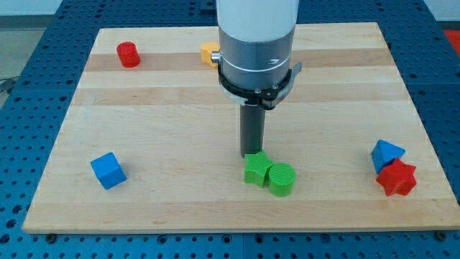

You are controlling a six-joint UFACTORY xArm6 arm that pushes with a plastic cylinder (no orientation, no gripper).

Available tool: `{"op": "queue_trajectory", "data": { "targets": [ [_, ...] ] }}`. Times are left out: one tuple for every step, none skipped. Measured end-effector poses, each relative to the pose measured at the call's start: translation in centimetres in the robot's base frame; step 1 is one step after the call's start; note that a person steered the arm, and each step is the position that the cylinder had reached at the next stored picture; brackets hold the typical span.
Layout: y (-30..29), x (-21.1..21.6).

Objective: Move the green star above the green circle

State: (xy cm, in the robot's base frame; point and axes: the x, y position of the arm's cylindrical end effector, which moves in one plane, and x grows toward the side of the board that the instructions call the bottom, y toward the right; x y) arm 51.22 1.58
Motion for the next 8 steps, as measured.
{"op": "queue_trajectory", "data": {
  "targets": [
    [-2.6,-0.5],
    [-5.5,-0.1],
    [-5.7,2.0],
    [-5.4,4.4],
    [-4.3,4.4],
    [-0.6,4.4],
    [1.1,4.5],
    [1.3,4.6]
  ]
}}
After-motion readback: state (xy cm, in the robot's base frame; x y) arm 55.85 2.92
